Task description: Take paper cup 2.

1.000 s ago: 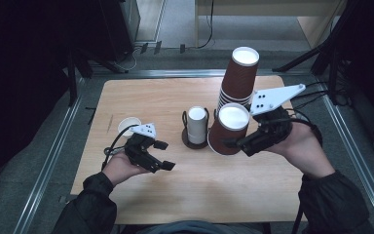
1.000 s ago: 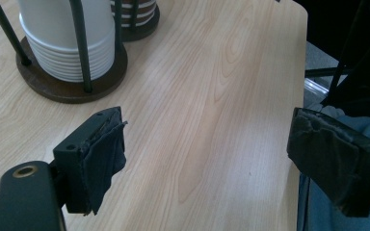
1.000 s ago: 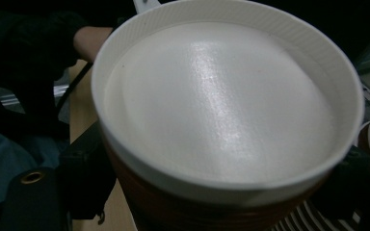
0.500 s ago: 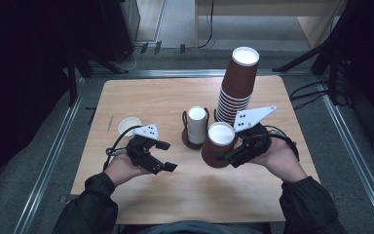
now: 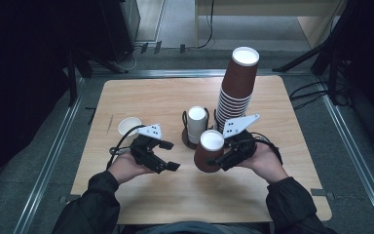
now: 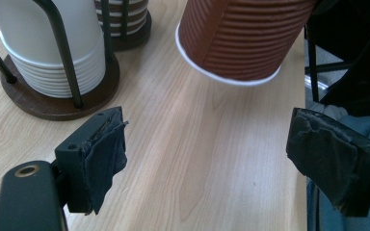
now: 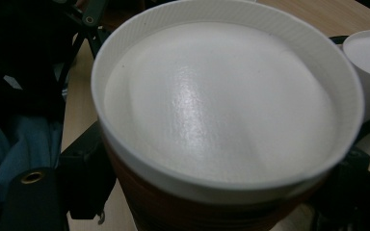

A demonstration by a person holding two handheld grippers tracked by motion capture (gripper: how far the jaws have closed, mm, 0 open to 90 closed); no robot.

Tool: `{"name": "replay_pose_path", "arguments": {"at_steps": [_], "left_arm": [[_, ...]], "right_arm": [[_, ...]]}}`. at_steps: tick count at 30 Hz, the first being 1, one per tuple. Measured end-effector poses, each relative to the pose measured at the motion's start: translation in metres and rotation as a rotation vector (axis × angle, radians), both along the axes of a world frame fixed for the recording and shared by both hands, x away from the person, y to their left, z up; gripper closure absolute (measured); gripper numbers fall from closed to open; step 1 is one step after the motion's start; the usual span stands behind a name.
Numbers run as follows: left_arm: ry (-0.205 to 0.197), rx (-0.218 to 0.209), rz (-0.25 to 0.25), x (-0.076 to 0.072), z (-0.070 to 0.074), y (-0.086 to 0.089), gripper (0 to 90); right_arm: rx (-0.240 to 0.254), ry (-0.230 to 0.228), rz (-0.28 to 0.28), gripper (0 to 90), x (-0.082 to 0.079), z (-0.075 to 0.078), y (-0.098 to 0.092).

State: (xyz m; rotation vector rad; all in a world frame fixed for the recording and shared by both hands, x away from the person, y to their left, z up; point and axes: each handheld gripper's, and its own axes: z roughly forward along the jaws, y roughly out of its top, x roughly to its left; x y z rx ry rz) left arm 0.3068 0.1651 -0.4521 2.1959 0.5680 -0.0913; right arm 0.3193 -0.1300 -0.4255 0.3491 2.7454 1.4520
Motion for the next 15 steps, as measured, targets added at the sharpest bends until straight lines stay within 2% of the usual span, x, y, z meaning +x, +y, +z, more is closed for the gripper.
{"name": "replay_pose_path", "arguments": {"at_steps": [2,4,7,10,15], "left_arm": [[-0.005,0.011,-0.009,0.001,-0.001,-0.002,13.8],[0.009,0.021,-0.023,0.002,-0.001,-0.003,13.3],[0.033,0.007,-0.040,0.006,-0.001,-0.003,13.6],[0.023,0.034,-0.036,0.007,-0.001,-0.005,13.4],[-0.023,0.072,-0.044,0.007,0.001,-0.011,13.1]], "right_arm": [[0.009,0.012,0.005,17.7,0.001,-0.003,0.003],[0.014,0.023,0.015,17.7,0.003,-0.007,0.007],[0.012,0.030,0.032,17.7,0.004,-0.012,0.012],[0.011,0.036,0.043,17.7,0.004,-0.014,0.016],[0.062,0.051,0.066,17.7,0.008,-0.017,0.020]]}}
